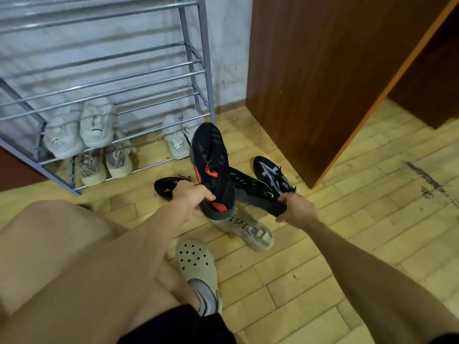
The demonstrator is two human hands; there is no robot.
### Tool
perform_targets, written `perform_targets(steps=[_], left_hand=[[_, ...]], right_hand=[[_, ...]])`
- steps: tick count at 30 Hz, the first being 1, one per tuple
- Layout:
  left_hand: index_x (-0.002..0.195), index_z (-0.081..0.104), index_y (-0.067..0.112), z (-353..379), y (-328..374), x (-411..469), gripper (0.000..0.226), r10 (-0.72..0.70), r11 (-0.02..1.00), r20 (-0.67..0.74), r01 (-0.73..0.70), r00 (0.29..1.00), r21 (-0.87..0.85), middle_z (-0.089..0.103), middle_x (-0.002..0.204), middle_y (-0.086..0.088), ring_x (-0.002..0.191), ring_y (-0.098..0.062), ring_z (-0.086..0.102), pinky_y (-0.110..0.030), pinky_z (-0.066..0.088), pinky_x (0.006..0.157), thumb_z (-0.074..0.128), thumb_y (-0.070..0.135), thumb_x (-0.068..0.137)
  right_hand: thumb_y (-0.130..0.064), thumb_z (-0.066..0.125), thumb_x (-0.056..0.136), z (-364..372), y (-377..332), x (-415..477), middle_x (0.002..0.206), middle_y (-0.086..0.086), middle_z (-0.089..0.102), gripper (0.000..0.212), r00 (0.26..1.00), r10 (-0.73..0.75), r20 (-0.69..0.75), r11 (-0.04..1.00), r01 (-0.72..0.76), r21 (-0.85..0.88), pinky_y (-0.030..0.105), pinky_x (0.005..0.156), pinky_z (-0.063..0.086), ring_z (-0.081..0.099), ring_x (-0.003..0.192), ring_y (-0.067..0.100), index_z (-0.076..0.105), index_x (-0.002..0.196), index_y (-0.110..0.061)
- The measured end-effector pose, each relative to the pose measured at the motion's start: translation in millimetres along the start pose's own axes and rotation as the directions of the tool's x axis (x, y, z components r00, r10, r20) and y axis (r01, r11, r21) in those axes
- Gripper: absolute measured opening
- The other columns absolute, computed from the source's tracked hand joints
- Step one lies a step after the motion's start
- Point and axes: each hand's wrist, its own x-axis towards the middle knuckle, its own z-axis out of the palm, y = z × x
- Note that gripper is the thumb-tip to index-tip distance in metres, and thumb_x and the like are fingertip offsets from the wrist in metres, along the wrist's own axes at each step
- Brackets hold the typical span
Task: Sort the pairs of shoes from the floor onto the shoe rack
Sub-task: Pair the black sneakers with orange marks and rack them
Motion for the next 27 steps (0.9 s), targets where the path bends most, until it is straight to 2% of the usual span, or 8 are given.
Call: perform_targets(steps=[2,5,10,13,15,18,23,27], left_hand=[[0.095,0.067,0.002,-4.1,-1.9,-0.3,0.023,-0.009,1.000,-0.003,0.009,1.000,-0.013,0.069,0.090,-0.011,0.078,-0.026,0.067,-0.030,0.049,0.048,0.070,-0.006,0.074],[0.097,0.065,0.002,-7.5,-5.7,-0.1,0.023,-0.020,0.999,-0.005,0.020,1.000,-0.025,0.066,0.082,-0.009,0.071,-0.023,0.063,-0.030,0.045,0.046,0.069,-0.006,0.076],[0.097,0.063,0.001,-7.8,-12.5,8.5,0.024,-0.061,0.998,-0.011,0.061,0.998,-0.008,0.065,0.088,-0.012,0.082,-0.030,0.064,-0.039,0.055,0.064,0.070,-0.005,0.075],[0.099,0.064,-0.001,-7.4,-14.0,13.8,0.027,-0.079,0.997,-0.015,0.079,0.997,0.013,0.067,0.101,-0.016,0.095,-0.036,0.065,-0.044,0.056,0.073,0.072,-0.005,0.074],[0.102,0.065,0.001,-7.9,-14.3,17.2,0.031,-0.089,0.996,-0.010,0.089,0.996,0.025,0.069,0.106,-0.016,0.099,-0.036,0.065,-0.044,0.056,0.075,0.072,-0.006,0.072],[0.101,0.067,0.002,-6.9,-13.1,17.4,0.029,-0.100,0.995,0.019,0.100,0.995,0.029,0.070,0.102,-0.014,0.089,-0.029,0.065,-0.035,0.053,0.060,0.070,-0.007,0.074],[0.100,0.070,0.004,-11.7,-7.5,18.0,0.030,-0.092,0.994,0.008,0.092,0.996,0.065,0.072,0.103,-0.013,0.093,-0.032,0.068,-0.040,0.057,0.071,0.074,-0.002,0.071],[0.110,0.066,0.002,-8.7,-5.4,13.7,0.040,-0.089,0.995,0.005,0.089,0.996,0.049,0.067,0.111,-0.012,0.104,-0.037,0.064,-0.044,0.057,0.078,0.076,0.000,0.072]], right_hand=[[-0.006,0.061,0.083,25.3,-6.8,-4.1,0.118,0.000,0.063,0.040,0.988,-0.091,0.128,0.993,0.099,-0.058,0.030,0.091,0.050,0.058,0.111,0.020,0.063,0.119,-0.022],[-0.006,0.053,0.085,56.1,-12.9,-6.2,0.115,0.001,0.068,0.031,0.946,-0.178,0.273,0.981,0.190,-0.021,0.024,0.081,0.045,0.061,0.108,0.022,0.074,0.103,-0.020],[-0.010,0.053,0.086,57.9,-8.2,20.7,0.126,0.017,0.053,0.037,0.999,0.014,0.051,0.996,-0.019,0.090,0.038,0.093,0.048,0.053,0.116,0.033,0.061,0.122,-0.009],[-0.036,0.061,0.088,52.2,-4.9,34.7,0.137,0.018,0.043,0.061,0.961,0.146,0.234,0.986,-0.160,0.040,0.042,0.098,0.044,0.046,0.122,0.034,0.041,0.139,-0.008],[-0.036,0.063,0.088,57.1,-6.2,38.6,0.133,0.017,0.049,0.062,0.892,0.161,0.423,0.972,-0.218,0.089,0.043,0.082,0.053,0.054,0.110,0.031,0.038,0.138,-0.008],[-0.025,0.063,0.085,63.5,-4.7,41.3,0.120,0.014,0.050,0.058,0.860,0.178,0.479,0.966,-0.246,0.083,0.036,0.052,0.057,0.061,0.098,0.035,0.037,0.134,-0.010],[-0.018,0.070,0.084,47.2,-12.0,48.1,0.125,0.019,0.060,0.052,0.767,0.168,0.619,0.964,-0.259,0.059,0.041,0.074,0.061,0.068,0.093,0.032,0.053,0.130,-0.002],[-0.013,0.077,0.081,31.1,-16.5,45.0,0.132,0.021,0.058,0.057,0.736,0.134,0.664,0.955,-0.276,0.112,0.038,0.075,0.061,0.068,0.088,0.029,0.054,0.130,0.005]])
